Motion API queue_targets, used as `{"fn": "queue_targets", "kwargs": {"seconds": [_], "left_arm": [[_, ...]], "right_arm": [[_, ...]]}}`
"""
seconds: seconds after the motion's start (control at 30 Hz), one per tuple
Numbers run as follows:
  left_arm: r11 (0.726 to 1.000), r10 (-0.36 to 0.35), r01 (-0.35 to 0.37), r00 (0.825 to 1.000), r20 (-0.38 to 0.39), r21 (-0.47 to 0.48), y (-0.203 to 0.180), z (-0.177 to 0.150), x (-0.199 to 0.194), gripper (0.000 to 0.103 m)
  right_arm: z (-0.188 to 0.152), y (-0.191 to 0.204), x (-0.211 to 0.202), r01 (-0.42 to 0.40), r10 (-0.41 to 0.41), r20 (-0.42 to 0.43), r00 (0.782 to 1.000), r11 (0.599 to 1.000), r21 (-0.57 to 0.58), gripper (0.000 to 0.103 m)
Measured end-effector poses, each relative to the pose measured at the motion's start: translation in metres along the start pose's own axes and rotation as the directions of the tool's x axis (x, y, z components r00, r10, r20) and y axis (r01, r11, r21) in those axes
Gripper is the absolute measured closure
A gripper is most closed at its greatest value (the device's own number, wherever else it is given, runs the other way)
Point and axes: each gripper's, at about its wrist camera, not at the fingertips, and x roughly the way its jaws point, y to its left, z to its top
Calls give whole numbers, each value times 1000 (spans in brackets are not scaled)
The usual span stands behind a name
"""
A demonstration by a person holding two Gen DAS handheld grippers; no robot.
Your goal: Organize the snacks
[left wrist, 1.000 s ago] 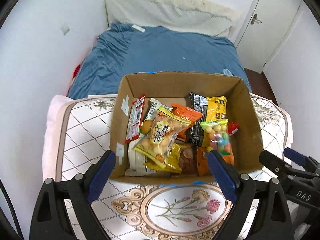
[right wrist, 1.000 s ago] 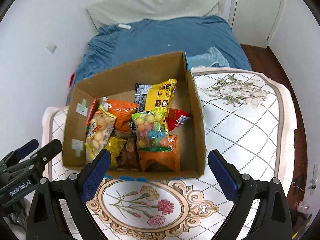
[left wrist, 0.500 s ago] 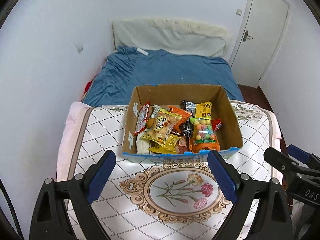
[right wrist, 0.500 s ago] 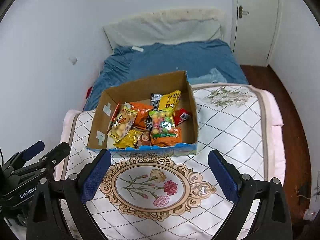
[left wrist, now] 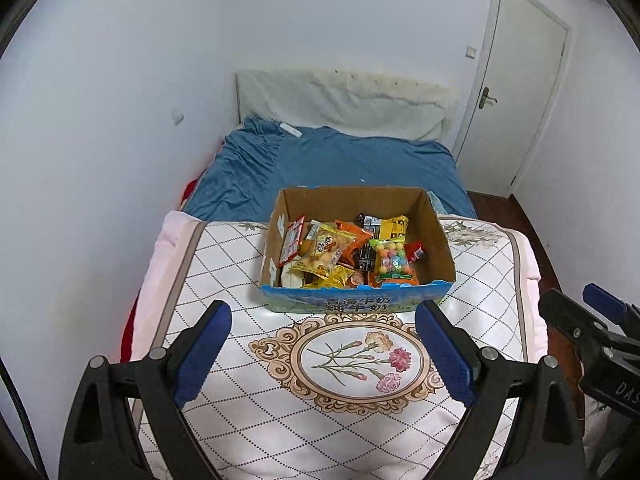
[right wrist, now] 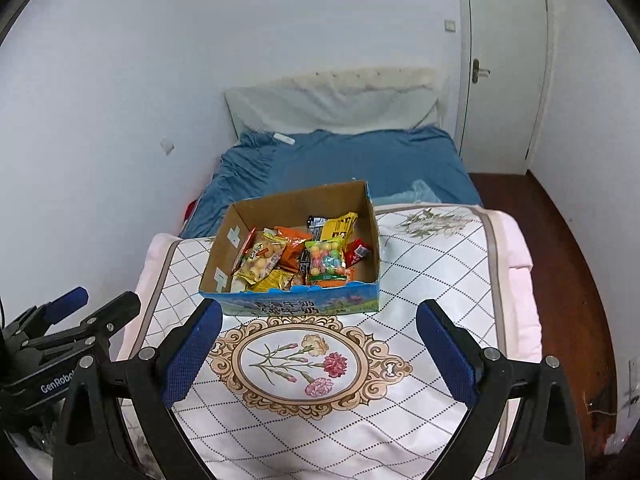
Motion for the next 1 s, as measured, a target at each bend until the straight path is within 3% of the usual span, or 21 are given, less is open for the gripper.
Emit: {"fn": "queue_targets", "kwargs": {"seconds": [0.2, 0.43, 0.63, 0.67, 1.0], "left_arm": [[1000, 8, -8, 999, 42, -4, 1, -8, -29, 9], [1000, 22, -21, 997, 80, -13, 1, -12, -46, 9], [1000, 15, -13, 997, 81, -29, 3, -12, -40, 8], [1000, 12, -10, 997, 78, -29, 3, -11, -37, 0], [998, 62, -60, 993, 101, -19, 1, -3, -12, 0]], "right_arm": [[-12, 5, -34, -5, 6, 27, 1000, 1000, -25, 3], [-21, 6, -44, -17, 18, 22, 1000, 999, -39, 3], [-18, 4, -40, -14, 15, 31, 999, 999, -40, 0], [-17, 2, -38, -16, 17, 33, 999, 999, -35, 0], [1, -7, -12, 56, -54, 68, 996, 998, -31, 0]]}}
